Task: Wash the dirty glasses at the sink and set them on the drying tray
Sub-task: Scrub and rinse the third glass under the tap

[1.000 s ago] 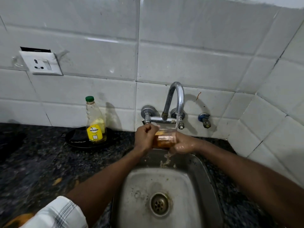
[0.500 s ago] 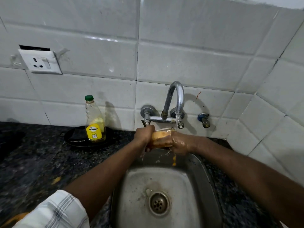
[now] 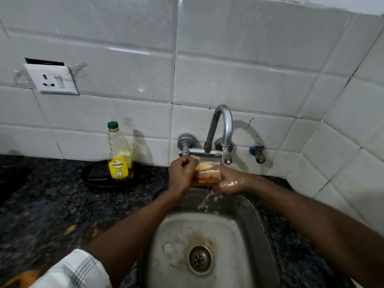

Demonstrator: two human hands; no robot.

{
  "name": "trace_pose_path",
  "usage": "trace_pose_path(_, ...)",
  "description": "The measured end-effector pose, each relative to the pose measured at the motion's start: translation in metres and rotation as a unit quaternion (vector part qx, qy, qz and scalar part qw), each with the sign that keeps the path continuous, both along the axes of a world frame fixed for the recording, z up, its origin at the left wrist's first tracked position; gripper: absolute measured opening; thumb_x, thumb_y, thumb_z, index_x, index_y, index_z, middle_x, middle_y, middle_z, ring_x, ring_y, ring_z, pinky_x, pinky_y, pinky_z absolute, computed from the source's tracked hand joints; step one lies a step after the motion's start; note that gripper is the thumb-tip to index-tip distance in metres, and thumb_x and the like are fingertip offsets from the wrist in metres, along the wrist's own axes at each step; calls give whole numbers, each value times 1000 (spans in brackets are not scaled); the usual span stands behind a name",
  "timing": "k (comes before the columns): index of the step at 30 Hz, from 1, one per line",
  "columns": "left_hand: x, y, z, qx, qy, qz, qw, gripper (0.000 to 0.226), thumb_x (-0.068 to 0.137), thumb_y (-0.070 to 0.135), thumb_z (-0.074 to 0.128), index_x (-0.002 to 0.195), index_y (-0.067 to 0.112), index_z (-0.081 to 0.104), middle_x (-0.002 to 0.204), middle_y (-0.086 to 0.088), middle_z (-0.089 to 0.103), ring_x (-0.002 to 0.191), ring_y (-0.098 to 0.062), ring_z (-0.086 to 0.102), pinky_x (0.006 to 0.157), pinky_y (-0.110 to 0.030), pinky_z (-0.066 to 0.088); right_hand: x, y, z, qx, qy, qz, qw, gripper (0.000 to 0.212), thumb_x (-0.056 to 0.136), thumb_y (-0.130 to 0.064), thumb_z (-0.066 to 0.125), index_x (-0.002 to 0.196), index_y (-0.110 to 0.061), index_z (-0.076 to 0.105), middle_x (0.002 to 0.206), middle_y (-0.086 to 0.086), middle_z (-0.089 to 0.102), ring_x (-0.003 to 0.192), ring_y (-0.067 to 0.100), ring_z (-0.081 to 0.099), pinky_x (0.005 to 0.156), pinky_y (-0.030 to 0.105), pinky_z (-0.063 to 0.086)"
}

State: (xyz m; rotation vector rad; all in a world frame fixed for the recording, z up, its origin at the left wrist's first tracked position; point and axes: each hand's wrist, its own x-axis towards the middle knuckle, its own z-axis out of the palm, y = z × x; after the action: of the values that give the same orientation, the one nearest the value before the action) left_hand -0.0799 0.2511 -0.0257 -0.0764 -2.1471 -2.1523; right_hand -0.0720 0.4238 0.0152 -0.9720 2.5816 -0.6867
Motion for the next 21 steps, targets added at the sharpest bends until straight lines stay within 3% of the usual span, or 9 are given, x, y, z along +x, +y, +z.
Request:
trace_pose_path(2,-8,0,2,-8,-90,-9,996,22,96,25,58,87,7,68,83,-12,67,76,-36,66,57,-40,56,-3,2,-4,55,45,10,997,56,83,3,60,128,-31,58,113,-13,63,101,1,61,92,23,53)
trace_pose_path(4,-9,-4,9,-10,-224,-41,974,28,93,33,57,98,6,64,87,-17,67,64,-32,62,43,-28,44,-7,4,-12,123,116,29,985,61,86,-3,60,134,-40,49,120,-9,63,106,7,61,91,33,55)
trace_pose_path(5,-11,-5,8,-23,-227,-40,973,32,93,37,57,100,6,63,90,-18,68,64,-31,62,43,-26,42,-4,3,-14,129,116,23,985,62,86,-6,61,135,-41,48,124,-7,61,110,10,60,94,35,54)
trace_pose_path(10,-5,-4,3,-13,-1,31,999,30,98,31,59,75,12,66,74,-6,64,72,-23,60,64,-32,48,-5,-4,-9,72,89,5,993,60,80,-1,64,132,-29,53,122,5,64,107,20,64,95,42,55)
trace_pose_path(14,-16,-8,5,-1,-264,-34,964,36,89,42,58,100,8,64,85,-16,65,70,-30,60,54,-30,42,-12,-1,-22,160,170,61,971,70,85,-2,58,137,-47,43,127,-6,61,113,14,60,92,36,54)
trace_pose_path(15,-16,-8,5,3,-283,-51,958,41,88,46,58,104,8,63,89,-17,67,72,-31,62,54,-32,44,-11,-1,-20,159,165,58,972,69,85,-4,58,140,-45,44,129,-7,60,114,14,59,94,36,53)
trace_pose_path(17,-15,-7,3,-7,-203,-28,979,43,88,51,60,96,10,67,88,-12,69,75,-30,66,56,-35,49,-7,-3,-13,98,78,14,992,60,84,-2,58,137,-30,52,125,1,62,112,18,61,95,41,53)
trace_pose_path(19,-3,-6,3,1,-52,-1,999,32,94,37,61,86,7,69,82,-6,69,77,-22,65,60,-30,53,-4,-3,-5,42,8,-35,998,56,81,3,60,133,-17,54,117,8,64,106,22,64,94,47,54)
trace_pose_path(21,4,-3,1,-26,3,26,999,27,98,20,58,75,7,66,70,-2,62,66,-15,58,53,-22,45,-3,0,-7,60,20,-30,998,56,81,4,61,134,-13,54,112,1,65,102,16,65,94,42,55)
